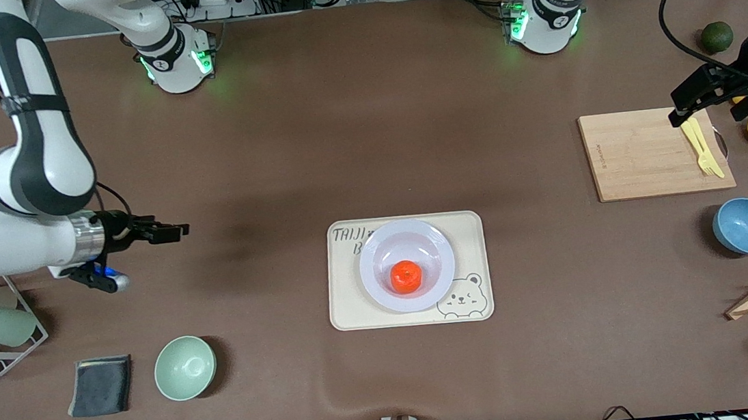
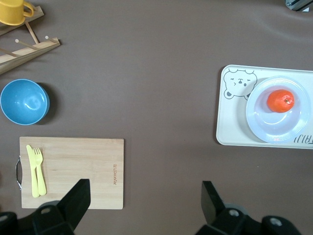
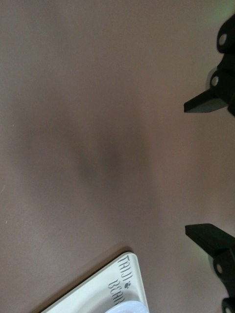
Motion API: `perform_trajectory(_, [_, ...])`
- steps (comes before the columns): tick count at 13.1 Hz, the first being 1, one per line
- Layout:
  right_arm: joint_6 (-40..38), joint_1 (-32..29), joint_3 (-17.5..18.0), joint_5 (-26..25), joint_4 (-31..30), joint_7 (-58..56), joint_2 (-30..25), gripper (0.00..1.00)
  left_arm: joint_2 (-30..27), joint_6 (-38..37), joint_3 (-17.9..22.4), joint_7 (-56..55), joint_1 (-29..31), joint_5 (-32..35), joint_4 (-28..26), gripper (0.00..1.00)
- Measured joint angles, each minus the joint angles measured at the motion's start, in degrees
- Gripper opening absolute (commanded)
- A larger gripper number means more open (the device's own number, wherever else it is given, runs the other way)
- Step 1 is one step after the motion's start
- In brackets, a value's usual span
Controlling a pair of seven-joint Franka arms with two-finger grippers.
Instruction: Place orange and plate with both arms
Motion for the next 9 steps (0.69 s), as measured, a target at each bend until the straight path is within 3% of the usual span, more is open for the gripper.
perform_trajectory(6, [-7.0,-7.8,5.1,-6.1,4.8,-4.9,-3.9,1.0,-0.1,-0.3,-0.1,0.0,0.0,0.0,0.0,1.0])
perform_trajectory(9, [-8.8,-10.0,9.0,-11.5,7.1,-5.1,-6.7,1.0,-0.2,-0.3,-0.3,0.0,-0.1,0.3,0.0,1.0])
